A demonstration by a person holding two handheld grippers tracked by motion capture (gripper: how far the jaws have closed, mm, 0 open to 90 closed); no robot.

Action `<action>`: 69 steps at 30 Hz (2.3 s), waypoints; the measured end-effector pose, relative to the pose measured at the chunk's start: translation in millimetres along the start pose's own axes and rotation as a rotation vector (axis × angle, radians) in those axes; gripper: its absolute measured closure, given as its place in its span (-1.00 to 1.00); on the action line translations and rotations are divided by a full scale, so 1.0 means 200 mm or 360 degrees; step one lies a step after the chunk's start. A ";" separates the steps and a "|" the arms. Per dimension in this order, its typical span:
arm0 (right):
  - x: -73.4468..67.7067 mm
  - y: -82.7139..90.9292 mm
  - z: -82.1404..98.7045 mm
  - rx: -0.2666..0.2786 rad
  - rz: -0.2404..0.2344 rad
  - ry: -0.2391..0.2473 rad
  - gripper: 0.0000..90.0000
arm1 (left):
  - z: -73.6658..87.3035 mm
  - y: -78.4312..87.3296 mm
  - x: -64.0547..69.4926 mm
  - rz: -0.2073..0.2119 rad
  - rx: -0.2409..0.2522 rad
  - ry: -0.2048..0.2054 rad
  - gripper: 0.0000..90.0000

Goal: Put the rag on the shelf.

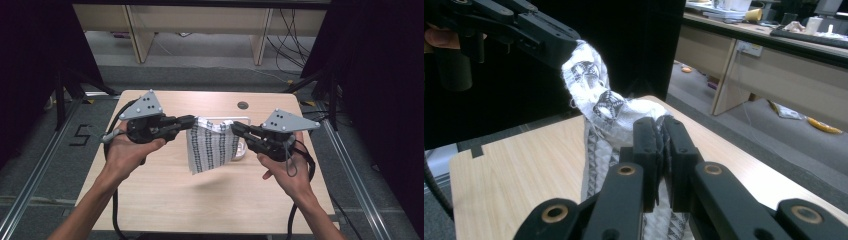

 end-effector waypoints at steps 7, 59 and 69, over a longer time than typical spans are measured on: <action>0.06 0.03 -0.01 0.0004 0.0038 -0.0030 0.92 | -0.05 -0.07 -0.02 -0.0023 0.0012 0.0007 0.93; 0.76 -0.26 0.01 -0.0081 0.0324 -0.0310 0.88 | -0.09 -0.75 -0.43 -0.0193 -0.0083 0.0439 0.91; 0.83 -0.34 0.09 -0.0136 0.0363 -0.0385 0.85 | -0.01 -0.83 -0.48 -0.0204 -0.0141 0.0514 0.89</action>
Point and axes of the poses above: each handheld gripper's, and its own axes: y roughly backward along the jaws, z roughly out of its underside, x roughly to its right, the point moved 10 cm from there along -y, roughly forward along the jaws, and after that the axes turned 13 degrees about -z, right-handed, at the moved point
